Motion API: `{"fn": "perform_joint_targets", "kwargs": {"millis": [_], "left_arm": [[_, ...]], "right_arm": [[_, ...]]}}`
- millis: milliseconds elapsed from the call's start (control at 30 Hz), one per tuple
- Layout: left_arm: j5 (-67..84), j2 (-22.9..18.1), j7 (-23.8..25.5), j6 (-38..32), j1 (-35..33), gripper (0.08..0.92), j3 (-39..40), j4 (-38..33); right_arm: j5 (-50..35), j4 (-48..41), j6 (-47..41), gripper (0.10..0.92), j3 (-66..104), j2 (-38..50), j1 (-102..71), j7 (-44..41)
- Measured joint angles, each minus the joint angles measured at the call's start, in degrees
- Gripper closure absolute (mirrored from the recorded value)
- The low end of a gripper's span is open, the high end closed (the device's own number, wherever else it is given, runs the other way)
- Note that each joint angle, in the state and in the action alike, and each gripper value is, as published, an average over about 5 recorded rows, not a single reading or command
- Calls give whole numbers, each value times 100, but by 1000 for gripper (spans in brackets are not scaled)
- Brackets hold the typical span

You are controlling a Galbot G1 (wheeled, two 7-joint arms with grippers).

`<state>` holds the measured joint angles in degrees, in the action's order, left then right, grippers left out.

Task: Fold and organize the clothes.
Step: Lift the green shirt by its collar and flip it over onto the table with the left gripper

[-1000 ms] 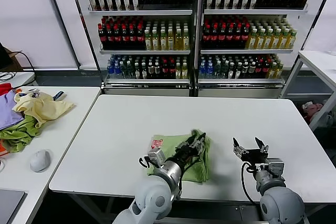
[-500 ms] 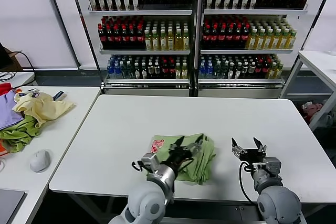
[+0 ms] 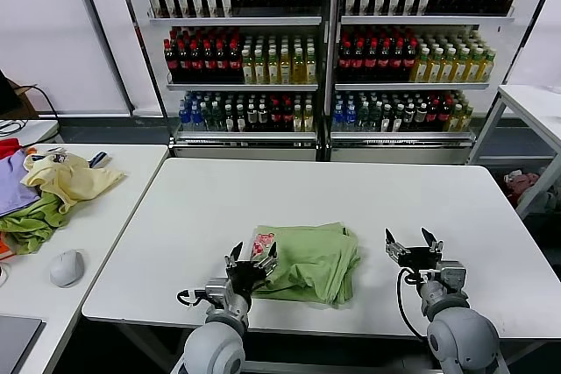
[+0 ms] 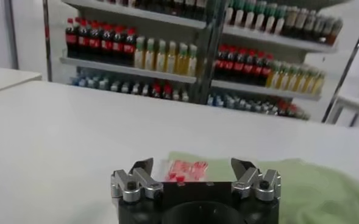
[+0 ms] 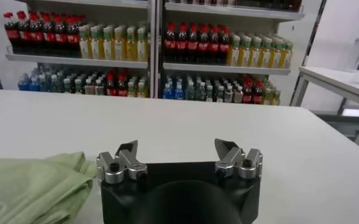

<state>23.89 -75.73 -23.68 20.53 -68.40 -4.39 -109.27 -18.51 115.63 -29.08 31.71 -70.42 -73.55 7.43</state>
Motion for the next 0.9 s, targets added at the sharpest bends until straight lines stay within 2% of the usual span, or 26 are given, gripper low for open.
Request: {"fn": "perform_joint_targets", "kwargs": {"millis": [67,167,600,800,900], "left_arm": [[-145,-24,-34,54,-15,193,12,64],[-289,-73,-81,153,-10,257,37,176],[-276,-173,-112,569,48,638,65,392],[125,-178,-86,585,22,810,-38,338],[447,-179,-85,540,-17,870,-137,269]], "right_arm": [[3,15,-1,203,8,-1,-14,0],[4,43,-2,203,28,2,-36,0],[4,113,-14,203,45,25,-38,1],[0,144,-21,203,55,26,-22,6],[-2,168,-28,203,64,29,-24,12]]}}
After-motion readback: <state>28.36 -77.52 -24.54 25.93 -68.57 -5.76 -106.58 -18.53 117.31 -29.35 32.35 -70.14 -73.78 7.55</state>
